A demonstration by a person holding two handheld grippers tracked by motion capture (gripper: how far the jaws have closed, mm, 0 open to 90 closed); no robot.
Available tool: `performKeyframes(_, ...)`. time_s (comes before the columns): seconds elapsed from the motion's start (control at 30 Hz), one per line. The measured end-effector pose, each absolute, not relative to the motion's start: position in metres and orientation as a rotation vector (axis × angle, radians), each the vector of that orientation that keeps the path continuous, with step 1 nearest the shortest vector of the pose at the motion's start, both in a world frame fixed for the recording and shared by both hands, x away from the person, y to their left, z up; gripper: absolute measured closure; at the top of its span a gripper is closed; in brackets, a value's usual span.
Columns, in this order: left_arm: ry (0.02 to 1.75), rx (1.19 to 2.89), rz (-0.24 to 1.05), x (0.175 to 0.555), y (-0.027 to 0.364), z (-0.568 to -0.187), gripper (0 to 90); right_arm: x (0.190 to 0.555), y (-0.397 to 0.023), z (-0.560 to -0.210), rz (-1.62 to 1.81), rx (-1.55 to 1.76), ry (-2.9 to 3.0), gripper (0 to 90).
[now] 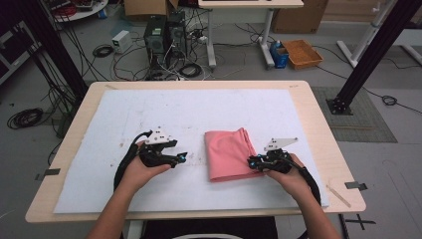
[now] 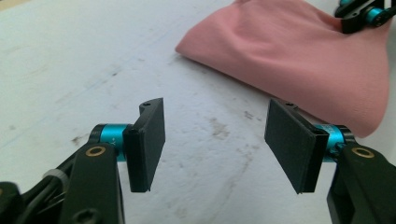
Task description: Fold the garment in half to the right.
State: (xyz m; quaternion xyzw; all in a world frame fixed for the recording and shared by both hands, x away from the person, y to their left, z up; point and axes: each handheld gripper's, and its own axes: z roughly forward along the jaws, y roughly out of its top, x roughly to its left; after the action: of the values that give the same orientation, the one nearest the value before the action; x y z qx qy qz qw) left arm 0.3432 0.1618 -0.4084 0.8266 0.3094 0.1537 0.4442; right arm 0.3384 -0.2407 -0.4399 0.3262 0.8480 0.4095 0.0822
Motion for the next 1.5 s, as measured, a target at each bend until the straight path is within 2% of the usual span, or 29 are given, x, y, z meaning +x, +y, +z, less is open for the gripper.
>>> performKeyframes(0.13, 0.772, 2.051, 0.385, 0.344, 0.164, -0.409, 38.3, 0.34, -0.245, -0.44, 1.273, 0.99, 2.511, 89.7)
performKeyframes(0.43, 0.758, 2.06, 0.386, 0.344, 0.161, -0.41, 38.3, 0.336, -0.257, -0.429, 1.329, 1.016, 2.43, 90.0)
performKeyframes(0.63, 0.768, 2.057, 0.383, 0.344, 0.162, -0.41, 38.3, 0.338, -0.265, -0.448, 1.311, 1.107, 2.46, 89.1)
performKeyframes(0.77, 0.771, 2.065, 0.386, 0.345, 0.163, -0.411, 38.3, 0.337, -0.265, -0.45, 1.302, 1.111, 2.458, 81.7)
performKeyframes(0.9, 0.778, 2.085, 0.401, 0.345, 0.163, -0.413, 38.3, 0.334, -0.265, -0.451, 1.294, 1.108, 2.444, 78.4)
performKeyframes(0.97, 0.775, 2.092, 0.4, 0.345, 0.163, -0.413, 38.3, 0.333, -0.266, -0.45, 1.297, 1.127, 2.434, 72.2)
performKeyframes(1.03, 0.774, 2.092, 0.397, 0.345, 0.164, -0.413, 38.3, 0.334, -0.268, -0.446, 1.3, 1.138, 2.417, 61.6)
performKeyframes(1.27, 0.778, 2.107, 0.387, 0.348, 0.165, -0.416, 38.3, 0.355, -0.255, -0.42, 1.3, 1.127, 2.276, 44.2)
performKeyframes(1.5, 0.776, 2.11, 0.387, 0.348, 0.164, -0.416, 38.3, 0.401, -0.224, -0.412, 1.243, 1.135, 2.299, 46.7)
